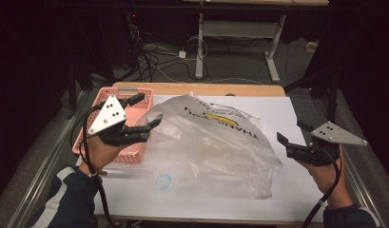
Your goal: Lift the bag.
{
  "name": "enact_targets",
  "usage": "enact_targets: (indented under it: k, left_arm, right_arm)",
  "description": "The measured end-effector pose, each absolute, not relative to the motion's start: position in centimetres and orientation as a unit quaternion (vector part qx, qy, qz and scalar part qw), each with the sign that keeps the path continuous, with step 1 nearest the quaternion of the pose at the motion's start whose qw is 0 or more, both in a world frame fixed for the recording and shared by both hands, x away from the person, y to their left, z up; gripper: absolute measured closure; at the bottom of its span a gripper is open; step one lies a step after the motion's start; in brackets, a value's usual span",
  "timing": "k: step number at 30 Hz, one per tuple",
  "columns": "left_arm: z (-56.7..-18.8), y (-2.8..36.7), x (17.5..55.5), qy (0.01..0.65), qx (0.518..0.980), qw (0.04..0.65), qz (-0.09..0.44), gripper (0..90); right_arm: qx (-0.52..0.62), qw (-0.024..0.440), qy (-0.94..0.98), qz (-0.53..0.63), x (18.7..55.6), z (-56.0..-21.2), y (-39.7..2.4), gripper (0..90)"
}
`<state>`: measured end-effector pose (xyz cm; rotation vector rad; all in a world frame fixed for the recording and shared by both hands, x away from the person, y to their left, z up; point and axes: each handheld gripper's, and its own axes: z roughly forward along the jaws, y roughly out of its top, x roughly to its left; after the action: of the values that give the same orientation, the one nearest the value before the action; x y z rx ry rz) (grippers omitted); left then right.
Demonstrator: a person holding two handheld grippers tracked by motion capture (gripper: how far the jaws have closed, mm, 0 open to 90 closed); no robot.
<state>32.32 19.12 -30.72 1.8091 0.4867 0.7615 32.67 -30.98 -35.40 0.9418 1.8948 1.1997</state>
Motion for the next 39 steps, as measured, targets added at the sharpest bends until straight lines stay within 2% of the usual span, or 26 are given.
enact_targets:
  k: [3,9,19,23,39]
  left_arm:
    - [-33.1,19.0,31.4,0.196,0.772,0.516,0.316,23.3]
    - [-37.3,19.3,31.0,0.218,0.791,0.483,0.305,23.2]
    - [-41.4,20.0,30.5,0.237,0.813,0.445,0.292,23.1]
    - [-42.2,20.4,30.4,0.242,0.811,0.442,0.296,23.1]
    - [-42.6,20.8,30.4,0.252,0.809,0.445,0.289,23.2]
  right_arm:
    - [0.369,0.342,0.732,0.460,32.2,-36.3,-30.8,22.9]
    - [0.369,0.325,0.749,0.444,31.9,-38.7,-30.0,22.4]
    - [0.343,0.330,0.764,0.435,30.8,-42.0,-28.8,21.9]
    - [0.339,0.322,0.776,0.422,30.5,-43.3,-28.4,21.6]
    - [0.323,0.329,0.780,0.424,30.3,-43.2,-27.6,21.4]
